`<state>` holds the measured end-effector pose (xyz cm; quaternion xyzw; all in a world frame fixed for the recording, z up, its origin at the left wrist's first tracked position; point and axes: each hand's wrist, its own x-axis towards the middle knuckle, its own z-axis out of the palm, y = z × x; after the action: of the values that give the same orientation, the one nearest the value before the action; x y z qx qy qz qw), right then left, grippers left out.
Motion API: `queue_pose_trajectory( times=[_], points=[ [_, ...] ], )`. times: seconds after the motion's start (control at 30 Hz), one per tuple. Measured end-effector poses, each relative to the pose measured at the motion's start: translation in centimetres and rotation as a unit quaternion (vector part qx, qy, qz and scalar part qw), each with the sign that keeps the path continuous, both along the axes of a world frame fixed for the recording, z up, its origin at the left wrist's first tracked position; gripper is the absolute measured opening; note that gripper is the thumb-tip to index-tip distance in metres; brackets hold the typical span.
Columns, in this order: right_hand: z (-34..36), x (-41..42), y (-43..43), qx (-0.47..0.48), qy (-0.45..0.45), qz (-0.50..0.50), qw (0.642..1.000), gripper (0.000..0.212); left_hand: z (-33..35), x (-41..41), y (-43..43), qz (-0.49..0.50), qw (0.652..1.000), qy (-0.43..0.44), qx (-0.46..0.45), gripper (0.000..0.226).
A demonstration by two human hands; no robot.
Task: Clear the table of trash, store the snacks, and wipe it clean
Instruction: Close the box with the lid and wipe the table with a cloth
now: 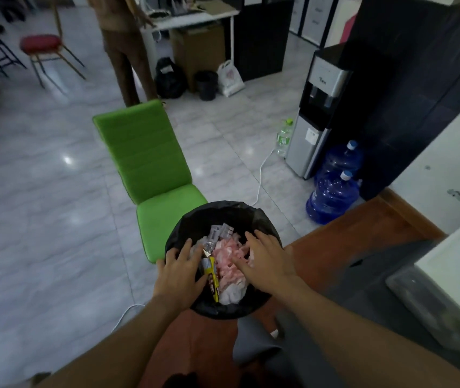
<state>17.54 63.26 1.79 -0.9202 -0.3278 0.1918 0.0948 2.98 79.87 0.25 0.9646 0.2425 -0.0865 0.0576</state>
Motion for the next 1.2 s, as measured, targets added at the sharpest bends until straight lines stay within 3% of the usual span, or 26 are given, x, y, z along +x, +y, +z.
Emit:
queue_pose_trajectory(
  times=[0.17,0.5,0.73,1.03,1.2],
  points=[
    [1.2,-3.5,0.6,-0.004,-0.012,0.009,1.0,0.079,1.5,-3.7,0.7,0.002,1.0,0.0,0.02,0.082],
    [1.7,-12.9,-1.2,-0.019,-0.068,-0.026,0.997,0.063,1.9,-11.5,0.9,-0.051,0.998,-0.03,0.038,0.063],
    [-0.4,-19.8,-6.4,-0.076,-0.075,-0.055,0.993,0.095,0.2,-16.0,-1.1,-0.096,0.994,-0.029,0.046,0.069],
    [-1.6,-25.4,-14.1,-0.065,-0.081,-0.181,0.978,0.098,-1.5,-17.1,-6.9,-0.19,0.981,0.016,0.022,0.078],
    [-2.1,-26.5,-18.6,-0.075,-0.053,-0.235,0.968,0.089,-3.2,-16.8,-10.6,-0.221,0.974,0.043,-0.009,0.085]
  ],
)
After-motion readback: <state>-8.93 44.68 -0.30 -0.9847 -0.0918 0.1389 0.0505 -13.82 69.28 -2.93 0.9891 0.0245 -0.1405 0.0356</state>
